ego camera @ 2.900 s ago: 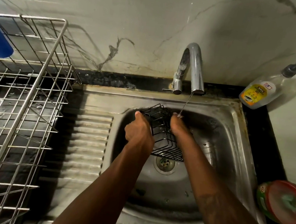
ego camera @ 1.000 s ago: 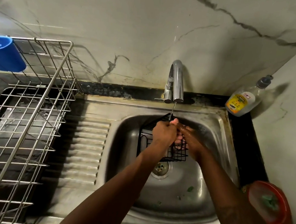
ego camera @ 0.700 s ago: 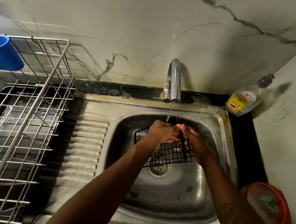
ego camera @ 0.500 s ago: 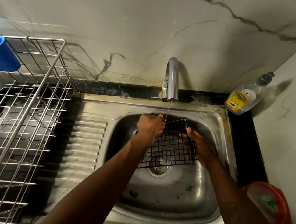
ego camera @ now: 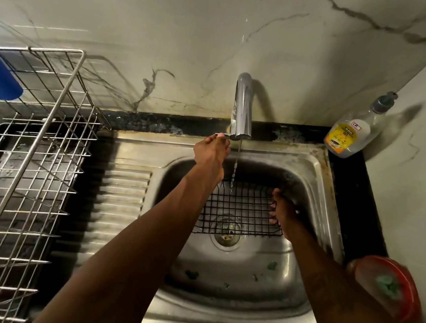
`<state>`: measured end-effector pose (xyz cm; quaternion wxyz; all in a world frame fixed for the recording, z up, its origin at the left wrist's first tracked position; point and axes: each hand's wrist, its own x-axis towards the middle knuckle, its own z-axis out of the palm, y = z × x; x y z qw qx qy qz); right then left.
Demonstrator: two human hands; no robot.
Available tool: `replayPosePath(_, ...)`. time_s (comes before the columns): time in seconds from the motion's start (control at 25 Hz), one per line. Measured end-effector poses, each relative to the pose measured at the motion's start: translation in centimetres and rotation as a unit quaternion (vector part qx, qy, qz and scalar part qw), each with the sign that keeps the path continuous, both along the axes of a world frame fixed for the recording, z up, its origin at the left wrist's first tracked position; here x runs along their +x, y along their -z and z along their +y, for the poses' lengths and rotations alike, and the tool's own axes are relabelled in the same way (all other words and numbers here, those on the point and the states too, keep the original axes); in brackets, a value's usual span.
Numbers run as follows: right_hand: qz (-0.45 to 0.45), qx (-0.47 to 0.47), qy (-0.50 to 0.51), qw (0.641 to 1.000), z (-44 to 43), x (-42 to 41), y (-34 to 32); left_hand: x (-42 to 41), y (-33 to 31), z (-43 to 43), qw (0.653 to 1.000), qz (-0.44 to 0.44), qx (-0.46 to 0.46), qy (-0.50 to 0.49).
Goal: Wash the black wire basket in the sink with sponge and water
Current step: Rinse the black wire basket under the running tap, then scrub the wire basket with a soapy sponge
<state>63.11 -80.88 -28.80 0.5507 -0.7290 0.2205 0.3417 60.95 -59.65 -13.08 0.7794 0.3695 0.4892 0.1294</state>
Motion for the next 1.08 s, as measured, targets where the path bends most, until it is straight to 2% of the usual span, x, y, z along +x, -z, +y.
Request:
replayPosePath(0.12, -0.007, -0.054, -0.033, 0.998, 0.5, 0.4, 0.2, 0.1, 0.2, -0.4, 1.0, 0.004, 0.02, -0.002)
replayPosePath(0.32, -0.091, -0.166, -0.078, 0.979, 2.0, 0.4, -1.2, -0.2, 0.1, -1.1, 0.992, 0.031, 0.124, 0.015)
replayPosePath(0.44, -0.122, -0.183, -0.113, 0.969, 2.1, 0.2, -2.1, -0.2, -0.2, -1.6, 0.98, 0.049, 0.189, 0.048)
replayPosePath(0.52, -0.128, -0.188, -0.124, 0.966, 2.2, 0.0, -2.8, -0.3, -0.7, -2.3, 0.953, 0.066, 0.271, 0.114)
replayPosePath(0.64, -0.154, -0.178, -0.124, 0.964, 2.2, -0.5, -3.4, -0.6, -1.5, -2.6, 0.883, 0.111, 0.402, 0.216)
replayPosePath(0.8, -0.229, -0.176, -0.133, 0.948, 2.0, -1.7, -4.9, -2.9, -1.5, -3.0, 0.837, 0.105, 0.449, 0.294)
replayPosePath(0.88, -0.282, -0.143, -0.146, 0.937, 2.2, -2.6, -6.9, -4.3, -0.6, -4.1, 0.788, 0.108, 0.487, 0.361)
replayPosePath(0.96, -0.298, -0.114, -0.169, 0.933, 2.0, -3.3, -8.9, -5.0, -0.3, -5.2, 0.748, 0.129, 0.508, 0.407)
replayPosePath(1.08, -0.317, -0.139, -0.198, 0.917, -0.2, -4.9, -11.7, -5.6, -0.9, -7.2, 0.755, 0.136, 0.473, 0.433)
